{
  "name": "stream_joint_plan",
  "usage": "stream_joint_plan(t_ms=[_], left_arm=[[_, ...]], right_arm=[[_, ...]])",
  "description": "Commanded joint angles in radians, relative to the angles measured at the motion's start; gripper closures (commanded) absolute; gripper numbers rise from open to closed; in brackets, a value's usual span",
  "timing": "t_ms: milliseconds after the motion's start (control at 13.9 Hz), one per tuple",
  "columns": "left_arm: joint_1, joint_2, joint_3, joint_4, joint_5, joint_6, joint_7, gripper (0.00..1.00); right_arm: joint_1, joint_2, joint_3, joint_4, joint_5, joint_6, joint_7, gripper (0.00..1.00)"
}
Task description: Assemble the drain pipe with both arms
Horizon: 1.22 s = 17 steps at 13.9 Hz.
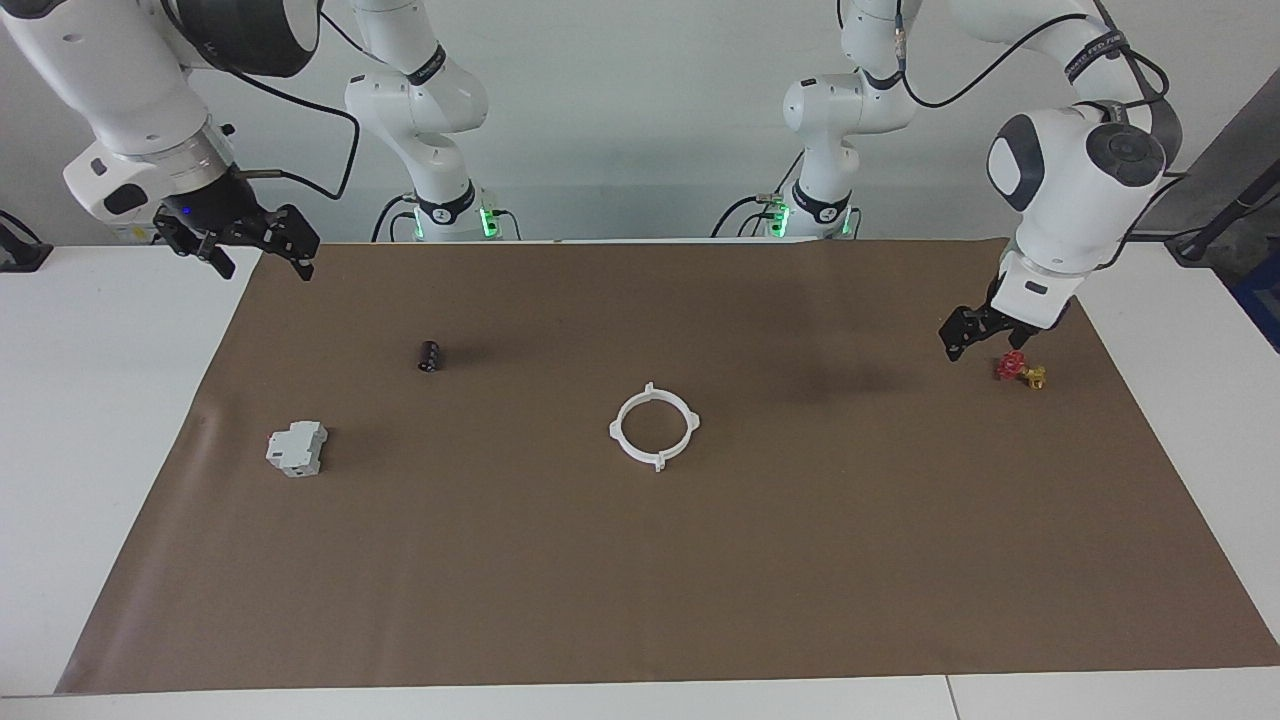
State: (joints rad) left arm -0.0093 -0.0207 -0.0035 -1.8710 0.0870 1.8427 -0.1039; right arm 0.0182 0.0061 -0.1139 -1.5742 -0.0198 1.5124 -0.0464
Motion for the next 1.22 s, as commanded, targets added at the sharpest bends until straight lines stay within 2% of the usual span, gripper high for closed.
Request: stream_joint_plan(t_ms=[0, 143, 287, 430, 645, 717, 789, 932, 1004, 1147], left_arm=[[0.003, -0.120, 0.005, -0.014, -0.016, -0.101, 0.016, 0.00], [0.003, -0.163, 0.005, -0.014, -0.016, -0.164, 0.033, 0.00], [0.005, -0.165, 0.010, -0.005, -0.035, -0.200, 0.162, 0.00], [0.003, -0.166, 0.007, -0.007, -0.064, -0.214, 0.179, 0.00], [-0.008, -0.174, 0.005, -0.045, -0.064, -0.134, 0.170, 0.00], [-0.012, -0.154, 0.007, -0.051, -0.064, -0.104, 0.170, 0.00], [-0.020, -0.081, 0.020, -0.036, -0.064, -0.112, 0.168, 0.00], [-0.084, -0.007, 0.098, 0.111, -0.064, -0.198, 0.171, 0.00], [-0.089, 0.014, 0.100, 0.175, -0.061, -0.245, 0.176, 0.00], [-0.083, 0.009, 0.083, 0.196, -0.059, -0.246, 0.181, 0.00]], right_arm=[[-0.003, -0.029, 0.005, -0.035, 0.007, 0.020, 0.020, 0.00], [-0.003, -0.029, 0.005, -0.036, 0.007, 0.020, 0.020, 0.00], [-0.003, -0.029, 0.005, -0.036, 0.007, 0.019, 0.022, 0.00], [-0.003, -0.029, 0.005, -0.036, 0.007, 0.020, 0.022, 0.00], [-0.003, -0.029, 0.005, -0.035, 0.007, 0.020, 0.022, 0.00], [-0.003, -0.029, 0.005, -0.035, 0.007, 0.019, 0.022, 0.00], [-0.003, -0.029, 0.005, -0.035, 0.007, 0.019, 0.022, 0.00], [-0.003, -0.029, 0.005, -0.036, 0.007, 0.019, 0.022, 0.00], [-0.003, -0.029, 0.005, -0.035, 0.007, 0.019, 0.022, 0.00], [-0.003, -0.029, 0.005, -0.036, 0.007, 0.019, 0.022, 0.00]])
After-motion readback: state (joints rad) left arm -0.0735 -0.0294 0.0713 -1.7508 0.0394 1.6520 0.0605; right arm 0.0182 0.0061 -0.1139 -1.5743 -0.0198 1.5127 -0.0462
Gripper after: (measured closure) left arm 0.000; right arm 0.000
